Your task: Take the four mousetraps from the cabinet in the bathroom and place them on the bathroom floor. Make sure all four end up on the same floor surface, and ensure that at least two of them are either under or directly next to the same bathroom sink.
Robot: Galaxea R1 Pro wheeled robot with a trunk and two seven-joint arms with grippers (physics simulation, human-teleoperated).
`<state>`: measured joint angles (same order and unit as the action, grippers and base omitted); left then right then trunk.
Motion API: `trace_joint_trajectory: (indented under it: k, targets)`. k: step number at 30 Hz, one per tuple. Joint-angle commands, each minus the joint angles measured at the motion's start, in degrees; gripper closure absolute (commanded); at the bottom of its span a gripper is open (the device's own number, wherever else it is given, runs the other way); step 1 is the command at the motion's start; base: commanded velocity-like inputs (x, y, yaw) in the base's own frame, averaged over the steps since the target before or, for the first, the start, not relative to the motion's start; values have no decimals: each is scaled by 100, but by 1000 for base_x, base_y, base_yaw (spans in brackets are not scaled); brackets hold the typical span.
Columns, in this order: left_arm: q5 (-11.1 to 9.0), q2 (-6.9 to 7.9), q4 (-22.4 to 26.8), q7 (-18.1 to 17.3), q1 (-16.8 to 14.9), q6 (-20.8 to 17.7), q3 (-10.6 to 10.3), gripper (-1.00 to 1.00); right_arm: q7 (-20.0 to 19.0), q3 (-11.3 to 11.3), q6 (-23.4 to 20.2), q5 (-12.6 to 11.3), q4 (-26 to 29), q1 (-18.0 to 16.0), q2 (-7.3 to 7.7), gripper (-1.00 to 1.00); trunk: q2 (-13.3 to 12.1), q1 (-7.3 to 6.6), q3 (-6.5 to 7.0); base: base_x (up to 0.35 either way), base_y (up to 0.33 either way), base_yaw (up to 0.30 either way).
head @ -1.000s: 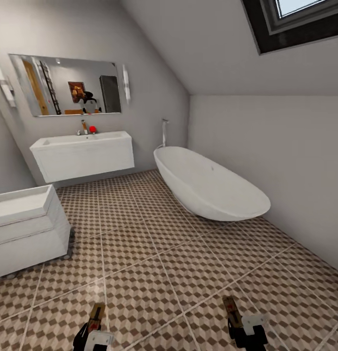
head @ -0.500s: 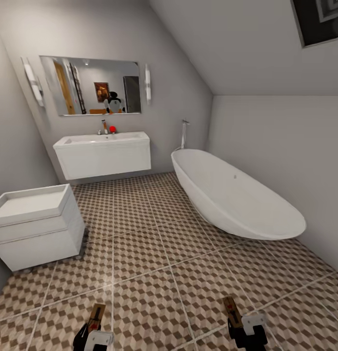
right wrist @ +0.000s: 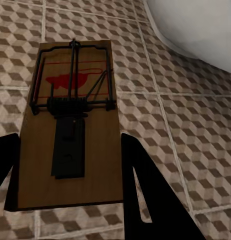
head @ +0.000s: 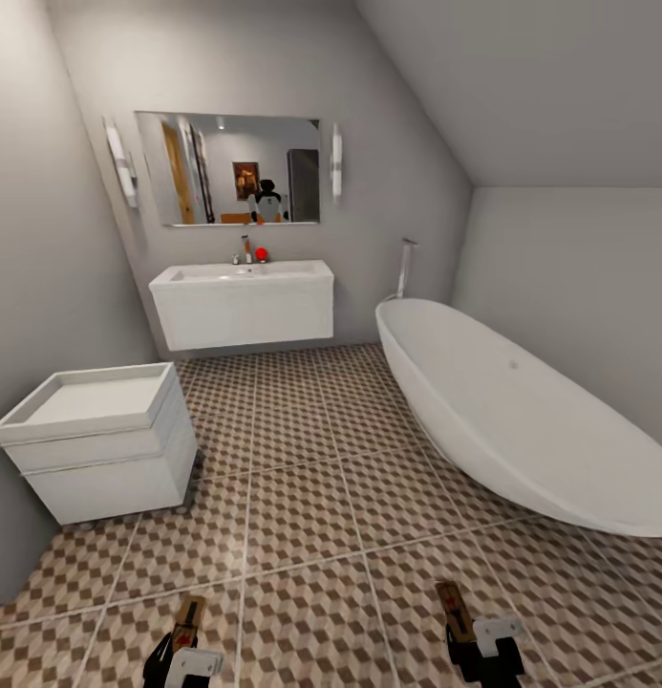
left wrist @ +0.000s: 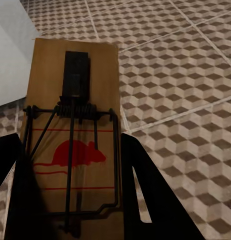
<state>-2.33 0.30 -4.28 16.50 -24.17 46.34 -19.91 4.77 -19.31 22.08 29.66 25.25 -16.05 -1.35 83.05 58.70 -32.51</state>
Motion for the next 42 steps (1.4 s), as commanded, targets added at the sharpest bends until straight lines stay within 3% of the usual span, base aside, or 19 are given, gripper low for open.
trace_joint_trajectory:
  k: [1,11,26,42]
  targets:
    - [-22,-4,-20,20,-9,25,-48,100,-6,-37,24,40,-2,-4,-5,100,3,3,-5,340,0,255]
    - [-22,-4,-20,20,-9,25,-48,100,-9,-37,24,40,-2,-4,-5,100,3,3,-5,340,0,74]
    - [-22,-4,-20,19,-9,25,-48,100,-9,-37,24,40,-2,-4,-5,100,3,3,-5,340,0,229]
    - [-22,-4,-20,18,-9,25,-48,100,-11,-37,24,40,-2,-4,-5,100,3,3,-5,340,0,20]
